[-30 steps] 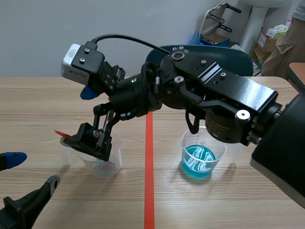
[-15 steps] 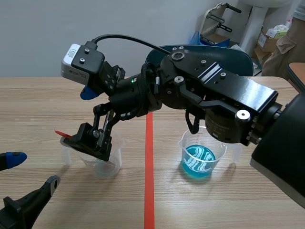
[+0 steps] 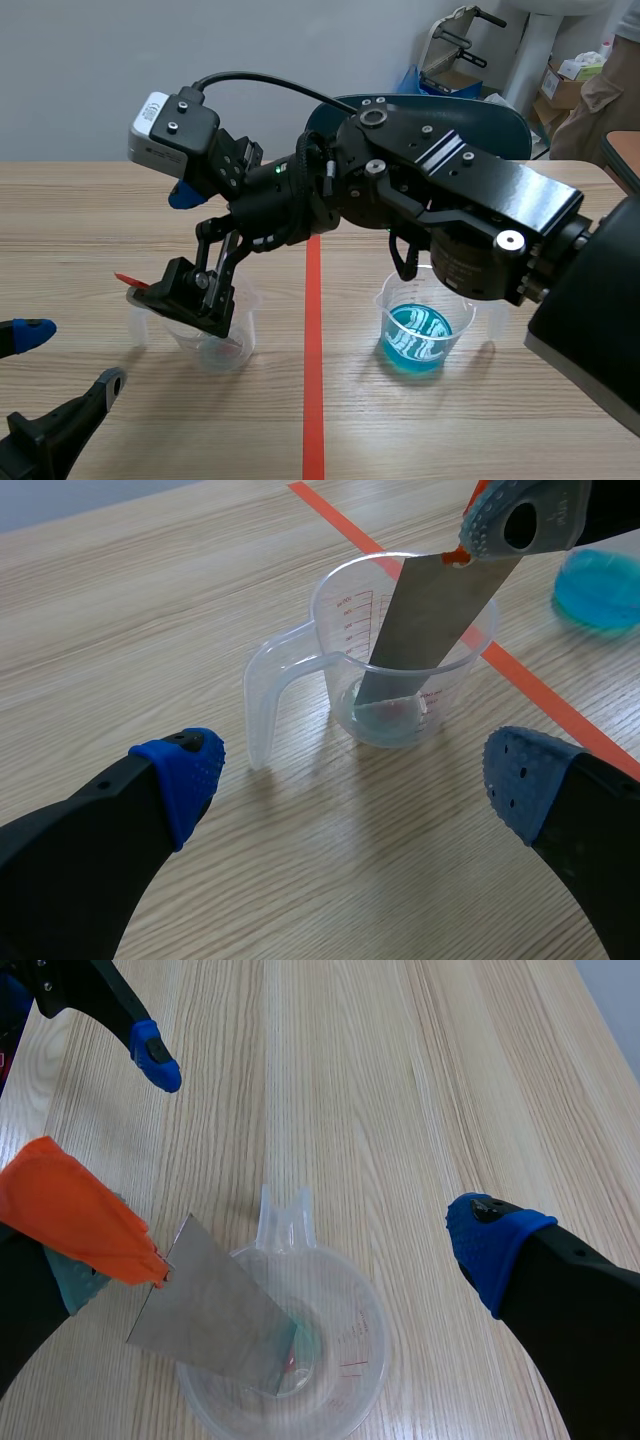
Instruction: Do the redox reaction experiment
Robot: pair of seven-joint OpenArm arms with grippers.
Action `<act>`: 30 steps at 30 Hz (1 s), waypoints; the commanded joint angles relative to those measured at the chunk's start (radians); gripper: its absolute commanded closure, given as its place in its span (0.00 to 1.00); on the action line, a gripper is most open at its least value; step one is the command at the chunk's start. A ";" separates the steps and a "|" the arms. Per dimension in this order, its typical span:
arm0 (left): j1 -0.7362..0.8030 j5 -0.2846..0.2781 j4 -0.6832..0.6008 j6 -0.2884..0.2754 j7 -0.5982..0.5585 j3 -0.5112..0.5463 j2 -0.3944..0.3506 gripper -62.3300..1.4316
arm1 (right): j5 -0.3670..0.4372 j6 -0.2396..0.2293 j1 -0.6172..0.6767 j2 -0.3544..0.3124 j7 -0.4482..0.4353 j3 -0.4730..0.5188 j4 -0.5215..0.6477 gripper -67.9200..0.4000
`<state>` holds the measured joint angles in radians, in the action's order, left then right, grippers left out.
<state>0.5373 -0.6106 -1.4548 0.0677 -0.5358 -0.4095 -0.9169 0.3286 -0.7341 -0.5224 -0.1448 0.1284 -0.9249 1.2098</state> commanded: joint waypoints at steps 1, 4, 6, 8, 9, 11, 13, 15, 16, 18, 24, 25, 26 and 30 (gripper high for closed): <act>-0.003 0.001 -0.013 -0.002 -0.021 0.008 0.005 0.11 | 0.015 -0.011 -0.023 0.002 -0.012 0.008 0.015 0.00; -0.003 0.001 -0.013 -0.002 -0.021 0.008 0.005 0.11 | 0.015 -0.011 -0.023 0.002 -0.012 0.008 0.015 0.00; -0.003 0.001 -0.013 -0.002 -0.021 0.008 0.005 0.11 | 0.015 -0.011 -0.023 0.002 -0.012 0.008 0.015 0.00; -0.003 0.001 -0.013 -0.002 -0.021 0.008 0.005 0.11 | 0.015 -0.011 -0.023 0.002 -0.012 0.008 0.015 0.00; -0.003 0.001 -0.013 -0.002 -0.021 0.008 0.005 0.11 | 0.015 -0.011 -0.023 0.002 -0.012 0.008 0.015 0.00; -0.003 0.001 -0.013 -0.002 -0.021 0.008 0.005 0.11 | 0.015 -0.011 -0.023 0.002 -0.012 0.008 0.015 0.00; -0.003 0.001 -0.013 -0.002 -0.021 0.008 0.005 0.11 | 0.015 -0.011 -0.023 0.002 -0.012 0.008 0.015 0.00; -0.003 0.001 -0.013 -0.002 -0.021 0.008 0.005 0.11 | 0.015 -0.011 -0.023 0.002 -0.012 0.008 0.015 0.00; -0.003 0.001 -0.013 -0.002 -0.021 0.008 0.005 0.11 | 0.016 -0.011 -0.023 0.002 -0.012 0.008 0.015 0.00; -0.003 0.001 -0.013 -0.002 -0.021 0.008 0.005 0.11 | 0.017 -0.011 -0.023 0.002 -0.012 0.008 0.015 0.00; -0.003 0.001 -0.013 -0.002 -0.021 0.008 0.005 0.11 | 0.023 -0.011 -0.023 -0.002 -0.017 0.009 0.019 0.00; -0.003 0.001 -0.013 -0.002 -0.021 0.008 0.005 0.11 | 0.028 -0.011 -0.023 -0.005 -0.016 0.010 0.022 0.00; -0.003 0.001 -0.013 -0.002 -0.021 0.008 0.005 0.11 | 0.042 -0.010 -0.023 -0.011 -0.016 0.011 0.027 0.00; -0.003 0.001 -0.013 -0.002 -0.021 0.008 0.005 0.11 | 0.120 0.012 -0.020 -0.047 -0.020 0.022 0.072 0.00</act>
<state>0.5373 -0.6106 -1.4548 0.0677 -0.5358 -0.4095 -0.9169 0.4290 -0.7197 -0.5217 -0.1799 0.1261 -0.9230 1.2430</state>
